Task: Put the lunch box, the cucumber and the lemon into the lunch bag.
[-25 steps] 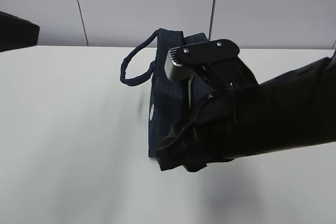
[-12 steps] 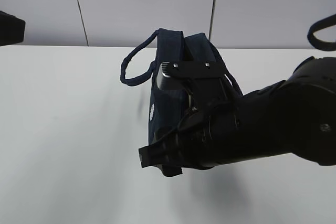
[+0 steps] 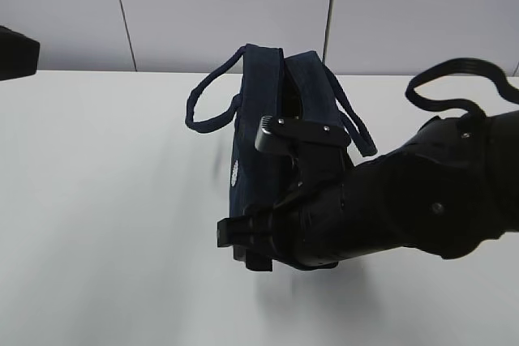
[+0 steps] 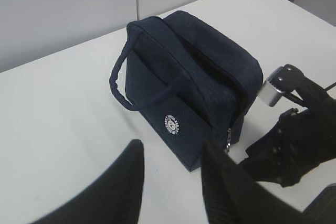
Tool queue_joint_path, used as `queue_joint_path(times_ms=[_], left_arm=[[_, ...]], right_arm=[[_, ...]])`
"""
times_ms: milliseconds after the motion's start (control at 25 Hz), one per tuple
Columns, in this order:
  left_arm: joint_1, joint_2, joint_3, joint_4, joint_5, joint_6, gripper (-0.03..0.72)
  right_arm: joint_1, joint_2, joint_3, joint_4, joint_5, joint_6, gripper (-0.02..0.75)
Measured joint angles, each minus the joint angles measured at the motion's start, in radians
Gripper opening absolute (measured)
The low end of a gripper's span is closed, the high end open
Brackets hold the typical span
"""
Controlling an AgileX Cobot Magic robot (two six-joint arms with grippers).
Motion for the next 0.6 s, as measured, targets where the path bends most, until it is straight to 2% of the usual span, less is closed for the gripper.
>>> queue_joint_path(times_ms=[280, 600], left_arm=[[0.0, 0.0, 0.0, -0.018, 0.0, -0.002, 0.247], [0.0, 0.0, 0.0, -0.019, 0.0, -0.002, 0.247]], right_arm=[[-0.075, 0.006, 0.0, 0.0, -0.011, 0.038, 0.424], [-0.09, 0.051, 0.0, 0.002, -0.034, 0.041, 0.424]])
